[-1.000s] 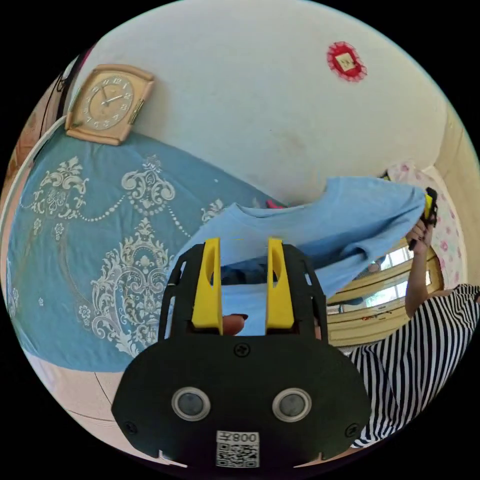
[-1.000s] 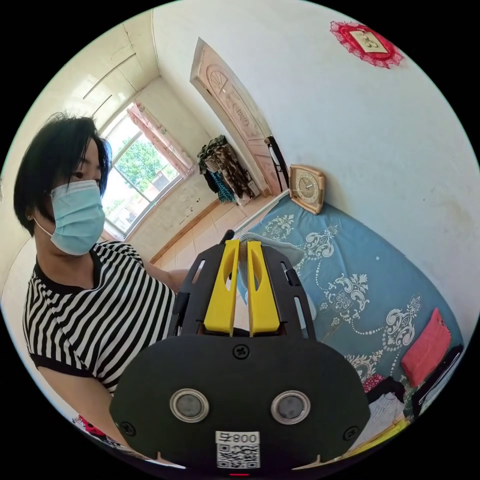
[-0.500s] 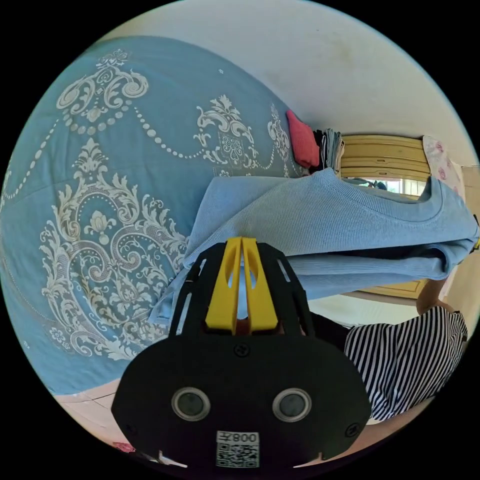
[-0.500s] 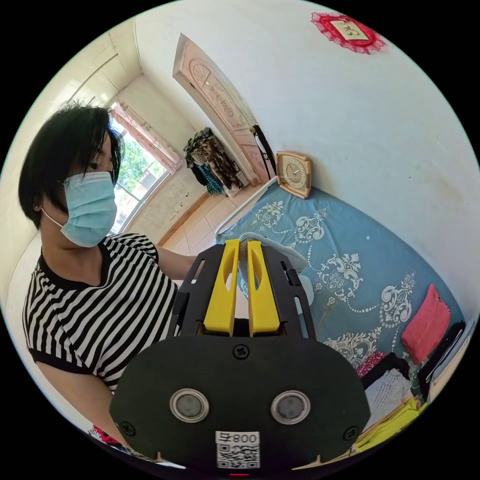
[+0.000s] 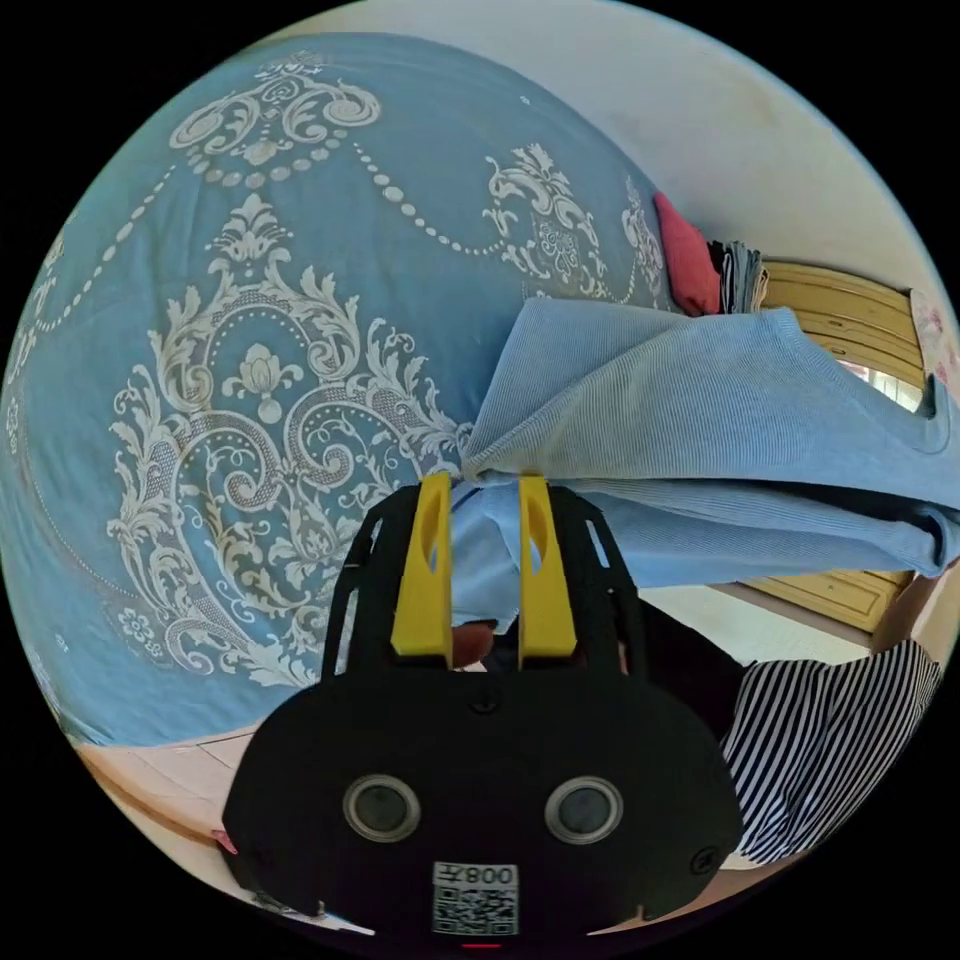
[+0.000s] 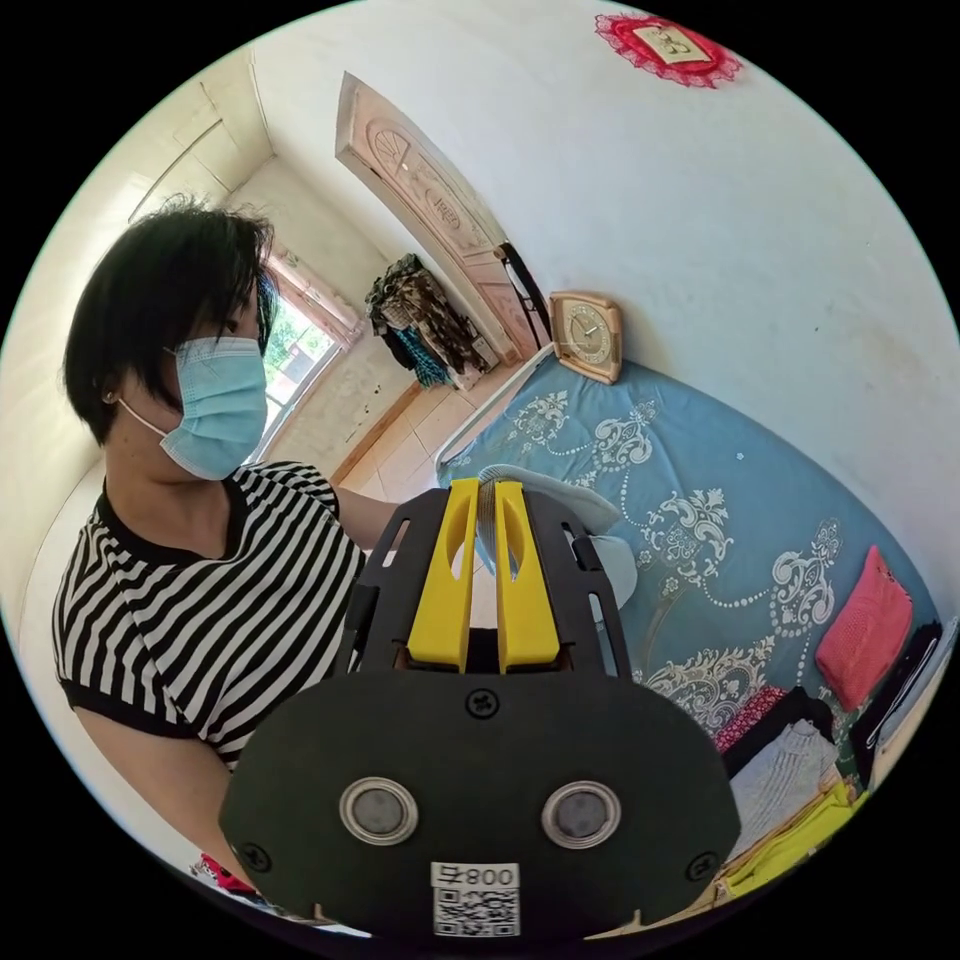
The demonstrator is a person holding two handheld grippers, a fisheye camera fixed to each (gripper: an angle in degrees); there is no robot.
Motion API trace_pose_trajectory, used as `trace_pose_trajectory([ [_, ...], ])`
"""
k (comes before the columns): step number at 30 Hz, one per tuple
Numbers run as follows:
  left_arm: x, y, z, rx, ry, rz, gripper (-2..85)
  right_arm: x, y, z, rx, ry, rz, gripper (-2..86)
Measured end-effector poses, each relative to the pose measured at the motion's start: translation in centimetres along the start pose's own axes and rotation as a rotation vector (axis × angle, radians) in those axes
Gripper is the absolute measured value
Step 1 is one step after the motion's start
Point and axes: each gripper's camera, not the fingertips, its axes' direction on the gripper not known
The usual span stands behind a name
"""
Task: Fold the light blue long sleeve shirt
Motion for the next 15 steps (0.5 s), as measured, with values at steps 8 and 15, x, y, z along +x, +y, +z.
trace_pose_trajectory([
  [8, 1.6, 5.2, -5.2, 0.201, 0.049, -0.015, 1.9, 1.7, 3.2, -2.1, 0.020, 0.040, 0.054, 2.3],
  [15, 4.8, 17.6, -18.8, 0.599, 0.057, -0.021, 1.3, 3.4, 9.0, -8.1, 0.149, 0.073, 0.081, 2.3],
])
